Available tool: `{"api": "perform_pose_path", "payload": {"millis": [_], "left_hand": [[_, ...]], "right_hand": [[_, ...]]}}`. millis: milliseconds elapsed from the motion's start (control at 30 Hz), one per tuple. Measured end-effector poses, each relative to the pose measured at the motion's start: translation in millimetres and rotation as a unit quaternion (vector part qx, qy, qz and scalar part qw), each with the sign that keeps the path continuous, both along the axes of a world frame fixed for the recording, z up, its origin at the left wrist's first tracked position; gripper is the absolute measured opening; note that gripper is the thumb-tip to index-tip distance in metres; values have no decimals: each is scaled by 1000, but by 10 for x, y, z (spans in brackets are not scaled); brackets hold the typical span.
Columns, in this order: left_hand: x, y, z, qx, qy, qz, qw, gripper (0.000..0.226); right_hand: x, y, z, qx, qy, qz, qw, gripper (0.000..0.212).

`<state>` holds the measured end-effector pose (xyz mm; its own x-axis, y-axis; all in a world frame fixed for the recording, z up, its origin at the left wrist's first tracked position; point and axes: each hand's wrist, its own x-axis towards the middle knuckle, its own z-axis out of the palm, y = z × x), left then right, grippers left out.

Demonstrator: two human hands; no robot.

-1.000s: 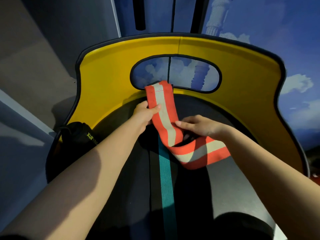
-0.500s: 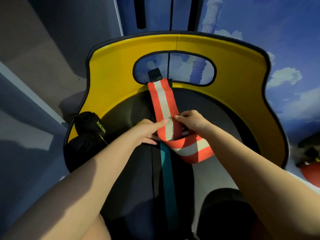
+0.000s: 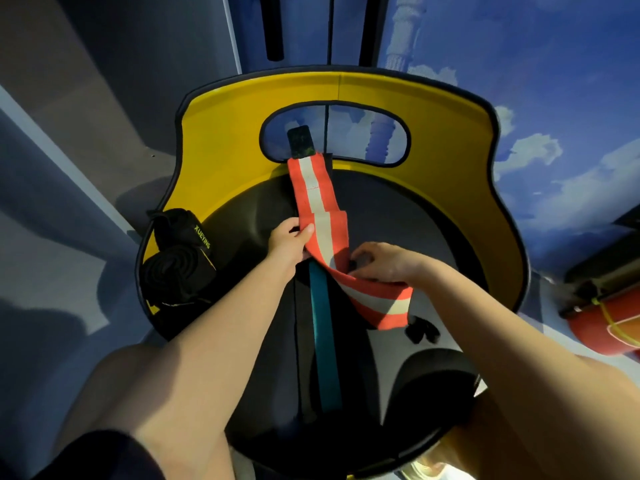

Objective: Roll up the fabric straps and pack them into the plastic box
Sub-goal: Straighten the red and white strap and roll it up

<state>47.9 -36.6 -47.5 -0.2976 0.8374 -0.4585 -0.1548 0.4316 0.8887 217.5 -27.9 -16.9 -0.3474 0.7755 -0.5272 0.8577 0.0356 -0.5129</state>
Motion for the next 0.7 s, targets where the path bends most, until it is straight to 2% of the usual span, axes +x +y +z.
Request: {"api": "perform_pose_path", "payload": {"millis": [100,200,333,500,700], "left_hand": [[38,-107,-1,-28,-15,-12,999,35],[73,-296,40,-74,25,-74,994,43],[135,-635,57,-126,11,-157,979,38],[120,-882,-54,-110,30,-155,981,42],[118,-1081,-125,-94,47,-141,984,37]], "right_hand": [[-9,-207,-46,6,-5,-10,1000,44],[-75,-408,-100,-67,47,-43,996,45],[-126,-550,-245,2,38,-35,999,61],[-113,-746,-310,62,73,-85,992,62],[-55,-984,-401,57,111,-140,982,57]]}}
